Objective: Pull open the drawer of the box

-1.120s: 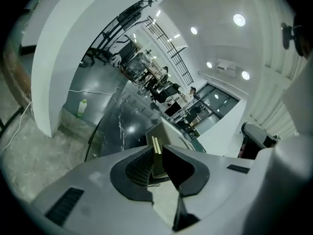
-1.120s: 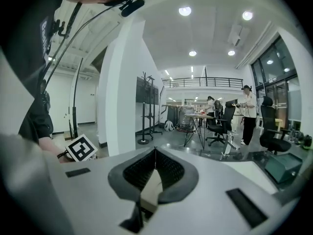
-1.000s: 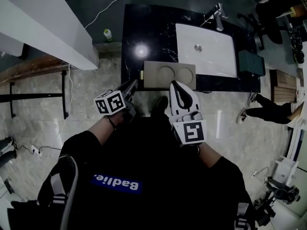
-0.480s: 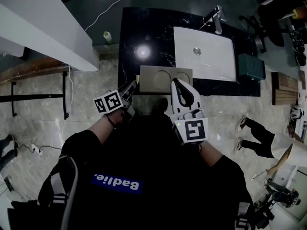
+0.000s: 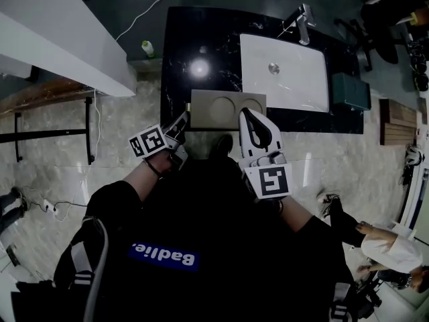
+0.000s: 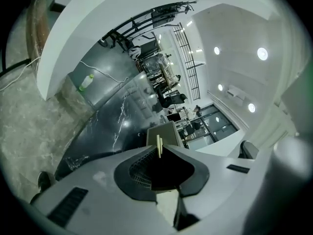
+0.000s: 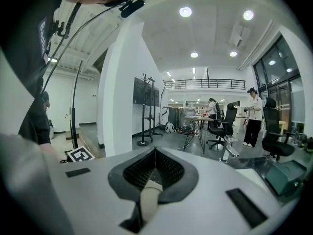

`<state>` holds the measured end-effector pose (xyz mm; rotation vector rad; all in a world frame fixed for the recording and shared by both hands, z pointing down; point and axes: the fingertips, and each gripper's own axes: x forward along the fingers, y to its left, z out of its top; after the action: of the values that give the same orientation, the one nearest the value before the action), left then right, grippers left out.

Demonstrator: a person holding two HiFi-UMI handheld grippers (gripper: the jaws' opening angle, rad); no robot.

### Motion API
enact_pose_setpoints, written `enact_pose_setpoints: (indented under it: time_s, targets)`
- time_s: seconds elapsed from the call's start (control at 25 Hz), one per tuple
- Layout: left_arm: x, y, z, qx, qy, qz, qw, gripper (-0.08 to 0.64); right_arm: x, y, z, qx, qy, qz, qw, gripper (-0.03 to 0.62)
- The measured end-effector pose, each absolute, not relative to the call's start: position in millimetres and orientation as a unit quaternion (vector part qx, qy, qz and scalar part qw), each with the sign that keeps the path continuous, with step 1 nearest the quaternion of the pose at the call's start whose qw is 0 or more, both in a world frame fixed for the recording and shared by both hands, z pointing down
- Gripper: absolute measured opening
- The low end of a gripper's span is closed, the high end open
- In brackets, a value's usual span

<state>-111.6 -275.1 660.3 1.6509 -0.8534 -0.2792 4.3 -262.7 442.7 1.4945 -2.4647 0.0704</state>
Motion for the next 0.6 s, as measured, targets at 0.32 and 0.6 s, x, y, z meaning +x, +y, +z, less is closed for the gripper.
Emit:
enact_pose_setpoints:
  time_s: [0.32, 0.6]
  targets:
    - [-113.2, -274.2, 659.1, 0.715, -0.37, -0.118, 0.582, 0.029, 8.6, -259.7, 436.4, 0.516, -0.847, 0.021, 0.126, 0.0]
    - [-118.1, -273.8, 657.3, 0.72, -0.381, -0.1, 0.571, 0.029, 9.1, -255.4, 436.8, 0.519, -0.845, 0.025, 0.124, 0.0]
